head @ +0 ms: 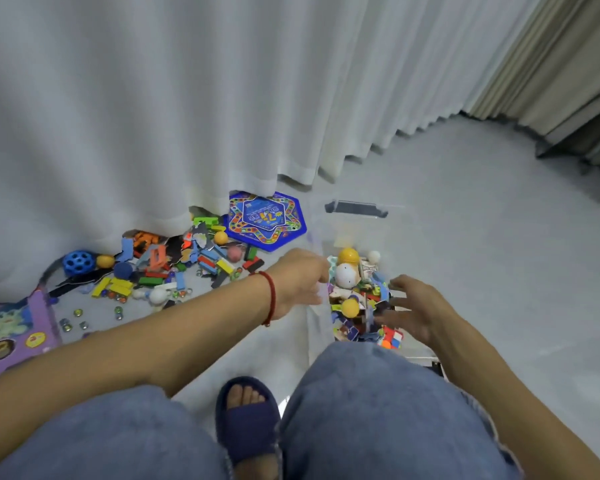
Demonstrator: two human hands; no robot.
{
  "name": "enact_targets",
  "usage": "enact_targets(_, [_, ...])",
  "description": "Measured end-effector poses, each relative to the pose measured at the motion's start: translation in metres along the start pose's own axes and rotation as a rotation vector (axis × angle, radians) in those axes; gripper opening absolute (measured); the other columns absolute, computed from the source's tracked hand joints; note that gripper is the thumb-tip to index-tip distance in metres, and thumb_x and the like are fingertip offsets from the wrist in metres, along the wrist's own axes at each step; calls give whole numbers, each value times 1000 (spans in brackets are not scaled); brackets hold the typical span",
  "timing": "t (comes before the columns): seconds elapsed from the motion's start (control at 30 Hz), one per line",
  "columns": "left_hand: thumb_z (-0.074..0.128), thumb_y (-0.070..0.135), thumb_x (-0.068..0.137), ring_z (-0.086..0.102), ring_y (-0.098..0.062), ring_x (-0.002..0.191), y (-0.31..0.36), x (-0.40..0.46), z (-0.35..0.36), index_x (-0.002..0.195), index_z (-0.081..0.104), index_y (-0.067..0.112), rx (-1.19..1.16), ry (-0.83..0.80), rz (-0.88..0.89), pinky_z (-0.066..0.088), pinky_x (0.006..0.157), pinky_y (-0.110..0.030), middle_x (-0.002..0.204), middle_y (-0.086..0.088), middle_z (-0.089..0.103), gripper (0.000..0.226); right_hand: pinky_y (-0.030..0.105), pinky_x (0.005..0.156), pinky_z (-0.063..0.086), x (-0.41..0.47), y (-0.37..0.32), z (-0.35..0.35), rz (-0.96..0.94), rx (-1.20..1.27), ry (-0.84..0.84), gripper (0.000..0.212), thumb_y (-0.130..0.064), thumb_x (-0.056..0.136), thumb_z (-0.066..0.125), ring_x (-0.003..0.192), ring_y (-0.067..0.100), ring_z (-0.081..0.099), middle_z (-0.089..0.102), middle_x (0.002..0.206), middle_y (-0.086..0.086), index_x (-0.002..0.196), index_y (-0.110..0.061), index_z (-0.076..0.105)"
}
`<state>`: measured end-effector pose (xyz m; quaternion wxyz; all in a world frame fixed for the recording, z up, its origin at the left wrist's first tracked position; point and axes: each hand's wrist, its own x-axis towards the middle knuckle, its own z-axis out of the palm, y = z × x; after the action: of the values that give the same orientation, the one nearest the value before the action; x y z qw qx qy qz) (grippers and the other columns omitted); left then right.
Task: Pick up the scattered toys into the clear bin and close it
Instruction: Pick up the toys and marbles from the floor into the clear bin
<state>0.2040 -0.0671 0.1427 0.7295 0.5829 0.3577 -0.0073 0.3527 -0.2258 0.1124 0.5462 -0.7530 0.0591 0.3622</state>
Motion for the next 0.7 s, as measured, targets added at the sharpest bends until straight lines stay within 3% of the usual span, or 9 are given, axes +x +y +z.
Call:
enact_targets(0.1, [45, -2, 94, 57, -21, 85, -13, -9, -28, 100, 60, 10, -54, 105, -15, 57, 77, -34, 95, -14, 57, 20, 43, 76, 60, -4, -1, 21, -114, -55, -56, 33, -20, 93, 62, 87, 31, 64, 62, 107, 17, 118, 2, 61])
enact_targets(0.23, [36, -2, 97, 44, -18, 71, -44, -22, -81, 92, 55, 13, -19, 198, -82, 53, 70, -29, 75, -7, 43, 24, 40, 75, 59, -24, -7, 85, -257, -138, -289, 22, -18, 95, 61, 81, 27, 69, 71, 98, 15, 106, -2, 70])
enact_targets(0.4, [49, 3, 90, 59, -21, 86, -113, -26, -168, 97, 68, 16, 56, 544, -98, 60, 70, -34, 97, -7, 59, 23, 42, 79, 62, -15, -7, 188, -353, -661, -563, 21, -26, 97, 58, 89, 24, 71, 69, 107, 11, 107, -11, 70])
enact_targets(0.53, [55, 5, 85, 61, -21, 83, -149, -30, -242, 103, 65, 17, 218, 677, -156, 58, 83, -43, 99, -6, 62, 25, 37, 80, 60, 14, -8, 268, -603, -1273, -685, 25, -29, 98, 55, 94, 20, 66, 67, 114, 4, 118, -17, 64])
enact_targets(0.63, [61, 8, 82, 62, -22, 93, -159, -18, -300, 104, 65, 24, 430, 732, -133, 54, 86, -35, 110, -4, 63, 27, 35, 93, 52, 40, -3, 324, -766, -1616, -803, 38, -33, 97, 57, 111, 21, 60, 61, 133, 4, 134, -22, 54])
enact_targets(0.7, [65, 11, 82, 61, -22, 102, -159, 4, -337, 113, 65, 23, 578, 755, -112, 50, 86, -28, 118, -2, 61, 33, 34, 96, 49, 59, 2, 363, -822, -1716, -877, 50, -34, 97, 58, 121, 25, 56, 55, 141, 6, 144, -22, 46])
